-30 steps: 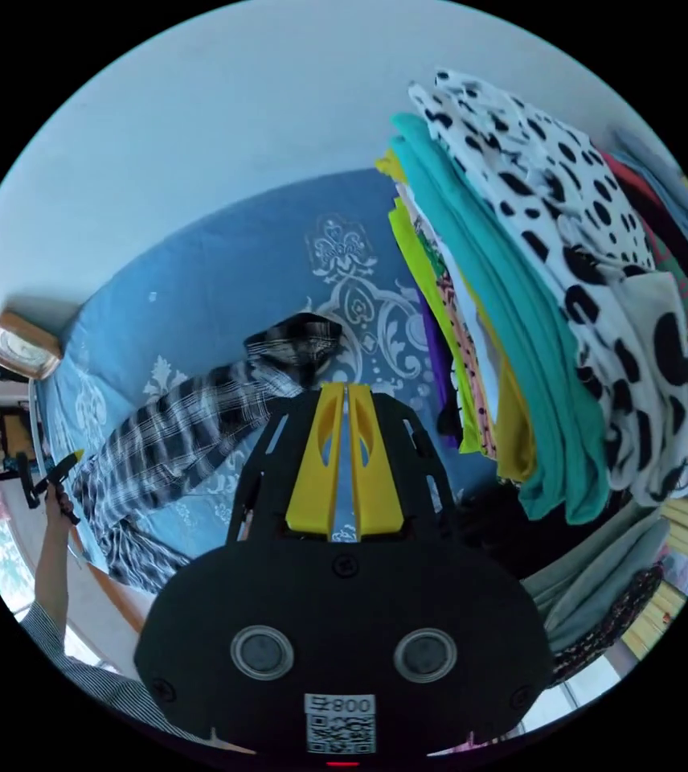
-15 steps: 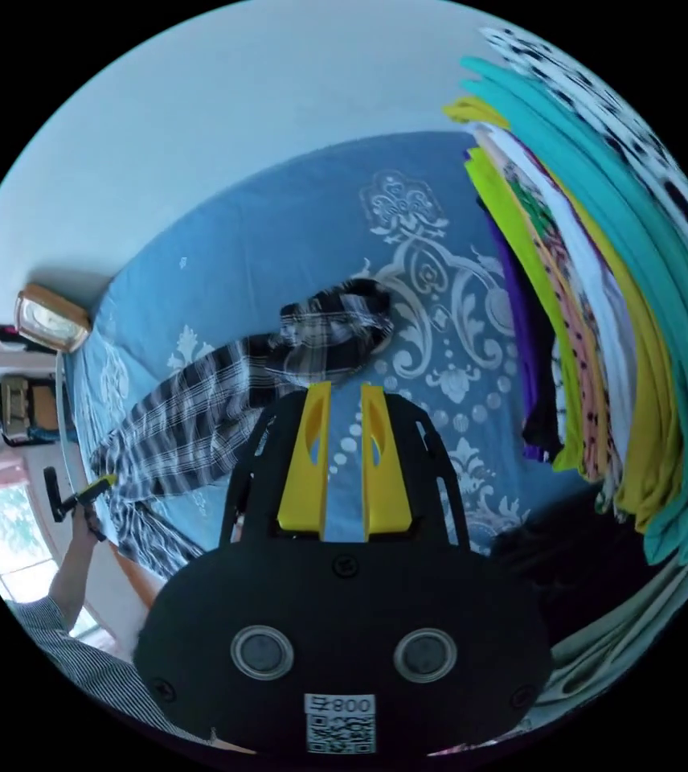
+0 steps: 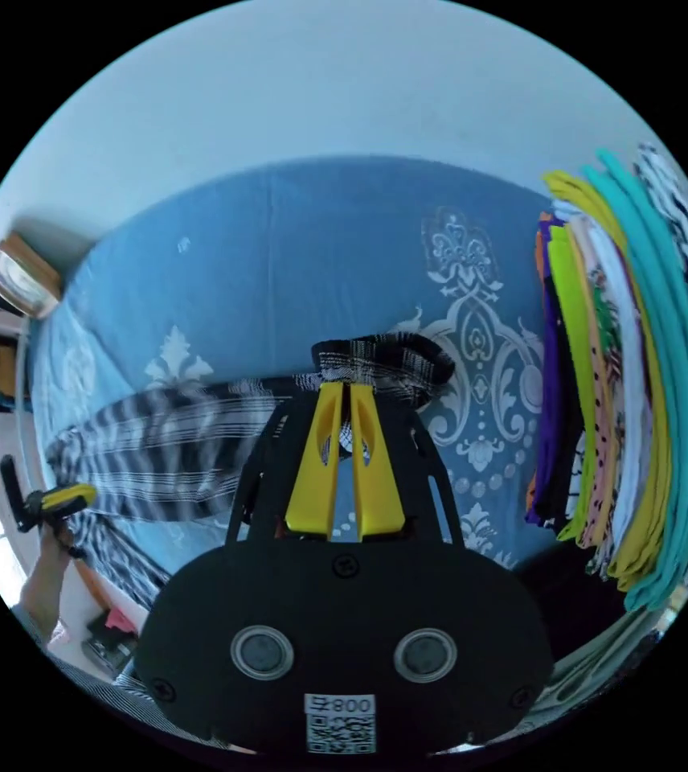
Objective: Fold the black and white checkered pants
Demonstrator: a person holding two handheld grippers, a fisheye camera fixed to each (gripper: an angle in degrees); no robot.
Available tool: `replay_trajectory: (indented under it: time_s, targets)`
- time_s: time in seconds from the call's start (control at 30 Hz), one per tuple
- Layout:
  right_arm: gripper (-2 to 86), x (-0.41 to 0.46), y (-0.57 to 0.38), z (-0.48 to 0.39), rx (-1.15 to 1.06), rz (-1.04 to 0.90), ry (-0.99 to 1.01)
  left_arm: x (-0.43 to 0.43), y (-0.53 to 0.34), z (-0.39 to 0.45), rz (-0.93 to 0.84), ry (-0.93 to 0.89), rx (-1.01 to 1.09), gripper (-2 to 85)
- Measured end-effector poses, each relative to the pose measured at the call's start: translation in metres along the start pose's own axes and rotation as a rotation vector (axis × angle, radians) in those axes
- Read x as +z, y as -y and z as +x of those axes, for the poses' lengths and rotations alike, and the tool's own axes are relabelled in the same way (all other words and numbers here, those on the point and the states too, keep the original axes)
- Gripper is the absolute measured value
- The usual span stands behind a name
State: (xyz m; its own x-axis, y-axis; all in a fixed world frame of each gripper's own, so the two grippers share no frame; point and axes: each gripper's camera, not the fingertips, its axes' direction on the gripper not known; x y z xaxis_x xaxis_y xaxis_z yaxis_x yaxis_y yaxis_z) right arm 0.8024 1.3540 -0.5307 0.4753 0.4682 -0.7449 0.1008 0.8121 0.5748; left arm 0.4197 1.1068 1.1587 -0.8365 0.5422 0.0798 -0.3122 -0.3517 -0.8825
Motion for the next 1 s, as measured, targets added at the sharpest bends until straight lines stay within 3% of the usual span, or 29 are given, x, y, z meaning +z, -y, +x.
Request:
replay_trajectory:
  time_s: [0.23, 0.37, 0.5, 0.73, 1.0]
  targets:
    - [1.4, -0.057, -0.097, 0.033, 0.064, 0.329, 0.409, 0.041, 0.062, 0.084, 0.048, -0.153, 0.246, 4.6]
    - [1.3, -0.051, -0.138, 0.041, 0.127, 0.371, 0.512, 0.063, 0.104, 0.144, 0.075, -0.182, 0.417, 7.3]
    - [1.3, -0.034, -0.174, 0.021, 0.075, 0.345, 0.47, 0.101, 0.147, 0.206, 0.021, -0.182, 0.587, 10.1]
    - [1.4, 0.017, -0.227, -0.017, 0.017, 0.308, 0.386, 0.165, 0.187, 0.207, -0.102, -0.558, 0.38, 9.7]
    - [2.1, 0.07, -0.263, -0.03, 0.014, 0.29, 0.461, 0.222, 0.21, 0.232, -0.206, -0.396, 0.385, 4.6]
